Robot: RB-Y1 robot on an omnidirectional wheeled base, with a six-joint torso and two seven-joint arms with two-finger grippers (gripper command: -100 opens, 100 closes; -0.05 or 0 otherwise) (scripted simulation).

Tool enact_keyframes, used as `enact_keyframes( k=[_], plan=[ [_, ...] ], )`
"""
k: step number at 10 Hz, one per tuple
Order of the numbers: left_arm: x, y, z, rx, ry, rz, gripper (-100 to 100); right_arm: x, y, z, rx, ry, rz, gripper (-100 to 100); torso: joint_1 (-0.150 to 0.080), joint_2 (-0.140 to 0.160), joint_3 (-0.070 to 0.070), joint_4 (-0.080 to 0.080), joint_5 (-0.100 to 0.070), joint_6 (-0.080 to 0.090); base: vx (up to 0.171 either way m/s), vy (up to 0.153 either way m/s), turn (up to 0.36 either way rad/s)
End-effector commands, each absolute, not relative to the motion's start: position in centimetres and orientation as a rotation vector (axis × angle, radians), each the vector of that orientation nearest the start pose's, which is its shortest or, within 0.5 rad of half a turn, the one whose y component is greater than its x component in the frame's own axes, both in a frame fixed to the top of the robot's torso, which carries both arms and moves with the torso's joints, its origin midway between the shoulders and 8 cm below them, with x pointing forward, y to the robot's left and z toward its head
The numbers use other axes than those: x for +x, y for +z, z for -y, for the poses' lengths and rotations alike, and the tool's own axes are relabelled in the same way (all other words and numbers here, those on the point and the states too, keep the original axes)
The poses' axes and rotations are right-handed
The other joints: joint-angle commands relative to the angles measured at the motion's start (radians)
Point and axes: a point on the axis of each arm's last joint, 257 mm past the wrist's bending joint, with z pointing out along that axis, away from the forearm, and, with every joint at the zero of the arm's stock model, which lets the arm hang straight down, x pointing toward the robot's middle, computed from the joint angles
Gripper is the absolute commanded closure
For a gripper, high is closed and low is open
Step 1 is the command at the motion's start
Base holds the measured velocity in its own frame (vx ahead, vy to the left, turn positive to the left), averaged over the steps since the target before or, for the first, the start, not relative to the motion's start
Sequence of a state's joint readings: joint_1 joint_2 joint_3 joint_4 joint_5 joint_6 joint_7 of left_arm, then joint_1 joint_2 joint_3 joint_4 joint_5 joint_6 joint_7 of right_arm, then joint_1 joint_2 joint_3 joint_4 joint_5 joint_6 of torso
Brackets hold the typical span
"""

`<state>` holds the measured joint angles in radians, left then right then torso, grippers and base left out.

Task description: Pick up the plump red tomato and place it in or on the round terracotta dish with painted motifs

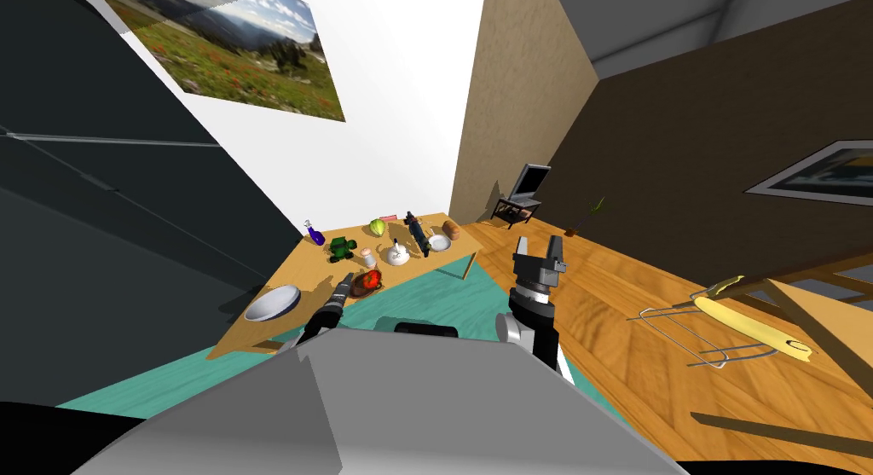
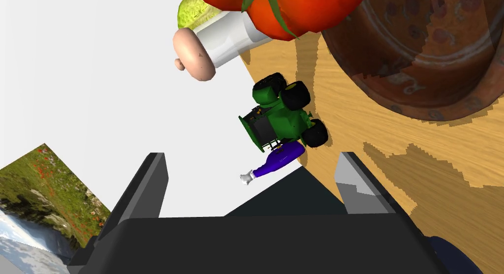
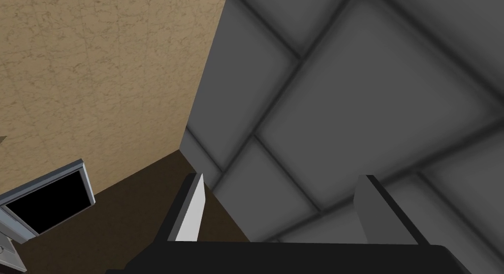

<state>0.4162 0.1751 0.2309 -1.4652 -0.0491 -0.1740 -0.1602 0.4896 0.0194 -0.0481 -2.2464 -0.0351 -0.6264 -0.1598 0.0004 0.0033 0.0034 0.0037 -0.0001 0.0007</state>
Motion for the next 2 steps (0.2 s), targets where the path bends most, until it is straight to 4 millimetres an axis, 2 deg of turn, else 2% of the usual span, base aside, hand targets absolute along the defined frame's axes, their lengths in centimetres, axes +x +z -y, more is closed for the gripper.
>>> enact_keyframes(
  k=[1, 2],
  plan=[
    [34.59, -38.31, -45.73, -1.234, -0.501, -1.405, 0, 32.43, 3.67, 29.76, 0.653, 1.449, -0.458, 0, 0.000, 0.000, 0.000, 0.000, 0.000, 0.000, 0.000, 0.000, 0.000],
    [34.59, -38.31, -45.73, -1.234, -0.501, -1.405, 0, 32.43, 3.67, 29.76, 0.653, 1.449, -0.458, 0, 0.000, 0.000, 0.000, 0.000, 0.000, 0.000, 0.000, 0.000, 0.000]
  ],
)
